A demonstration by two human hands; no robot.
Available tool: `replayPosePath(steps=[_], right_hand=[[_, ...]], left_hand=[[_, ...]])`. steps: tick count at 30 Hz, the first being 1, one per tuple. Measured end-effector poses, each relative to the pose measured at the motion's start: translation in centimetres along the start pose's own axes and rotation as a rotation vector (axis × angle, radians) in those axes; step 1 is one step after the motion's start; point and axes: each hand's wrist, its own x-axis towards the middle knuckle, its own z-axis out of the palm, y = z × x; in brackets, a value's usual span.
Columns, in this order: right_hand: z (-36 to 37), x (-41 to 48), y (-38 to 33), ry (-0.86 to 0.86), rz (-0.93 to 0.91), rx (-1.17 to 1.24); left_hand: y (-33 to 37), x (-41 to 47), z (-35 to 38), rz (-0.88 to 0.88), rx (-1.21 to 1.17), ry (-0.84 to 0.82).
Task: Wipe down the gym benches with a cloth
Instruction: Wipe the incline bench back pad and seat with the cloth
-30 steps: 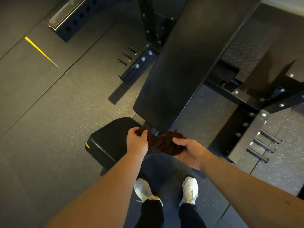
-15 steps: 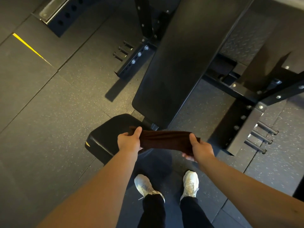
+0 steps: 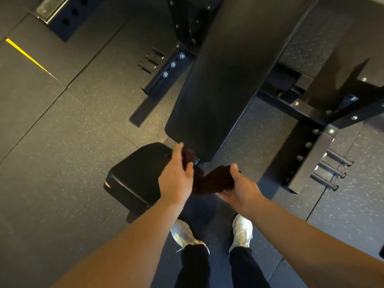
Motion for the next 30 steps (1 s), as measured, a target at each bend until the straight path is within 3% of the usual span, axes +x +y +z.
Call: replayPosePath(steps=[4,8,12,15,18,21,26,30], right_hand=[[1.5,0.3,1.4,-0.133,0.097,0.033],[2.9,0.3,1.0,-0.011,0.032,-0.024],[5.0,1.5,1.3,-0.003,-0.126,-0.242],[7.3,1.8,2.5,-0.044,-0.268,-0.598],[9.5,1.2,5.3,-0.191,-0.342,-0.849],[11.0,1.0,9.5,-0.340,-0.375,-1.063],[12.4,1.8,13.2,-0.558,-0.488,-1.387],[13.4,3.3,15.0,-0.541,-0.552,-1.614]], left_hand=[[0.9,-1.7,1.0,0.323,0.179,-0.303],[0.5,-2.3,0.4,0.414,0.192,-0.479],[-2.8,-0.6,-1.5,0.191,0.014,-0.289],[-6.3,0.3,-3.7,0.000,0.105,-0.107],[-9.1,-0.1,-6.2,-0.157,0.152,-0.024],[-11.1,-1.2,-7.8,-0.244,0.166,-0.041],[-13.4,-1.3,-8.1,-0.403,0.141,-0.218],[-14.7,-0.3,-8.4,-0.432,0.064,-0.291]])
